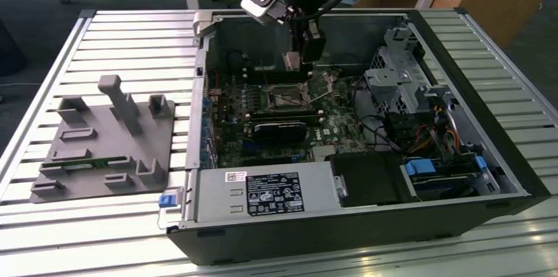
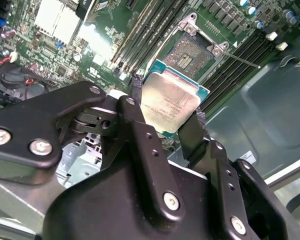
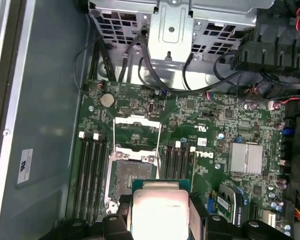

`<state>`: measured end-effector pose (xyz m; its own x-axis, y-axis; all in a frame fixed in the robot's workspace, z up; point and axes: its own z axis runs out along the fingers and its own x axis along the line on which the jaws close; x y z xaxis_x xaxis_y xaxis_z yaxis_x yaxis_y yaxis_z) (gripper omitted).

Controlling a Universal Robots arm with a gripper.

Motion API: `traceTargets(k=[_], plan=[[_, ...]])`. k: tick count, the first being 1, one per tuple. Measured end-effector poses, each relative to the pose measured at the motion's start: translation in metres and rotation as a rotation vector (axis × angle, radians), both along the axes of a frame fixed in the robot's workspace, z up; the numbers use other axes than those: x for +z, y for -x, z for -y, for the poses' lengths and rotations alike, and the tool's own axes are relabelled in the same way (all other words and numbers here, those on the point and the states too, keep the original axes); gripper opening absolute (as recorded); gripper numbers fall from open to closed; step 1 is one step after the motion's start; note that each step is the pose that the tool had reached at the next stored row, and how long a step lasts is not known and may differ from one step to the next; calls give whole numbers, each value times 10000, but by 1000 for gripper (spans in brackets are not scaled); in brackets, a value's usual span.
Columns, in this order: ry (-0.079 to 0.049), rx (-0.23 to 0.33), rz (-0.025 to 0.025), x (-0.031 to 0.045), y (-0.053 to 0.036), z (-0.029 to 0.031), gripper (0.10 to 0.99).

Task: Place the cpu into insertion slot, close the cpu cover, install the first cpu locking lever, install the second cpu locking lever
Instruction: 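Place the cpu into insertion slot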

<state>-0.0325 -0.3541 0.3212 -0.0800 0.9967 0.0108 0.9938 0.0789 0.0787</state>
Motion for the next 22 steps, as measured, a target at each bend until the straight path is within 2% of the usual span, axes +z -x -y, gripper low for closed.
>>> traceTargets(k=[3, 12, 16, 22], plan=[[0, -195, 0, -27, 0, -8, 541], [2, -212, -5, -92, 0, -31, 541], [72, -213, -4, -108, 0, -31, 541], [77, -213, -5, -156, -2, -37, 541]])
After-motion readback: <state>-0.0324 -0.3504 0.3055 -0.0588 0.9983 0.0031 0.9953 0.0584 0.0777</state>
